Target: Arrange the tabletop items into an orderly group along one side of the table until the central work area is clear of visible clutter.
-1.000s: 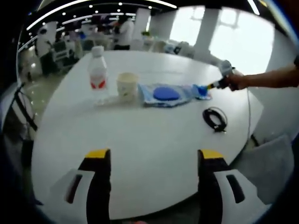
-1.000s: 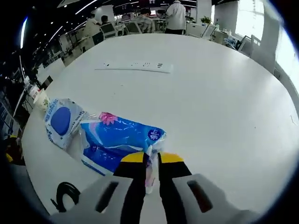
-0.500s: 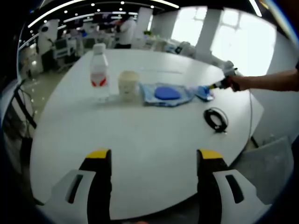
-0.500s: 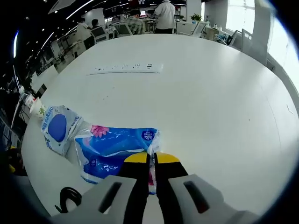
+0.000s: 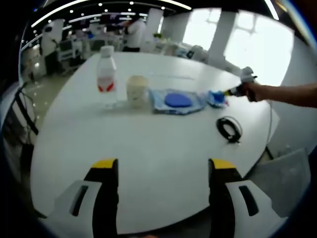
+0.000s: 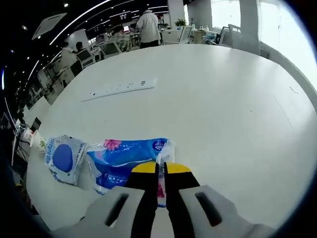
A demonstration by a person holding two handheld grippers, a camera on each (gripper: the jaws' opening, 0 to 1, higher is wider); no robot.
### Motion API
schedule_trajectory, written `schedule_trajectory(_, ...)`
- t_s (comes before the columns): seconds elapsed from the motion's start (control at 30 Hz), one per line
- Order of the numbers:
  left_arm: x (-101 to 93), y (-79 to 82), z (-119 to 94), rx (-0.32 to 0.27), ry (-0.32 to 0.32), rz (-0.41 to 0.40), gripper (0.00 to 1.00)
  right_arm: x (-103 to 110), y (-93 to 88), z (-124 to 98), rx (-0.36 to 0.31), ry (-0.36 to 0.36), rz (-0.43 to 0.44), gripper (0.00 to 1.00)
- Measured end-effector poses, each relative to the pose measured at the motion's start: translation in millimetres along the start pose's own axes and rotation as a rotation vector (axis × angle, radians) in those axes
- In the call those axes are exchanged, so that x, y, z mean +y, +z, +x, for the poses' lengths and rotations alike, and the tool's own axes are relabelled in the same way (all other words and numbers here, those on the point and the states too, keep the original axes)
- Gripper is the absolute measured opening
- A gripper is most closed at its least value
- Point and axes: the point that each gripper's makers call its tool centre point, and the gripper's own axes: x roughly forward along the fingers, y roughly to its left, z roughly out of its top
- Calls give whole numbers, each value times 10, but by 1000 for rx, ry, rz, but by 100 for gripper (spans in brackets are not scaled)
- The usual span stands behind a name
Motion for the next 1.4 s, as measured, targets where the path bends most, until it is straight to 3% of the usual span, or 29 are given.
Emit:
schedule_trajectory(0.27, 9, 5, 5, -5, 1, -5, 71, -4, -38, 31, 16, 9, -17, 3)
schedule_trajectory(0.33, 2, 6, 4, -5, -1, -3, 71, 256, -126, -315, 8, 13, -37, 3)
schedule_trajectory(0.4, -18, 7, -3, -6, -6, 2, 71, 368, -145, -480, -3, 25, -52, 3)
schedule_trajectory(0.6, -60, 2, -4, -1, -11, 24, 72, 207, -65, -282, 4, 28, -70, 3)
schedule_trajectory(1.0, -117, -7, 7, 5, -31, 31, 74, 131, 9, -153, 4, 38, -81, 4)
schedule_trajectory(1.03, -120, -8, 6, 7, -32, 32, 74, 282, -83, -362, -1, 34, -89, 5)
schedule_trajectory(1.13, -126, -2, 9, 3, -38, 25, 74, 407, -153, -560, 3, 31, -94, 7)
schedule_trajectory(1.17, -129, 2, 11, 1, -41, 23, 74, 411, -157, -570, 4, 30, -95, 8)
schedule_trajectory(1.2, -131, 1, 12, 2, -41, 24, 74, 309, -116, -429, 10, 32, -88, 9)
schedule_trajectory(1.4, -162, -3, 17, 4, -52, 33, 74, 414, -202, -654, 23, 36, -63, 14)
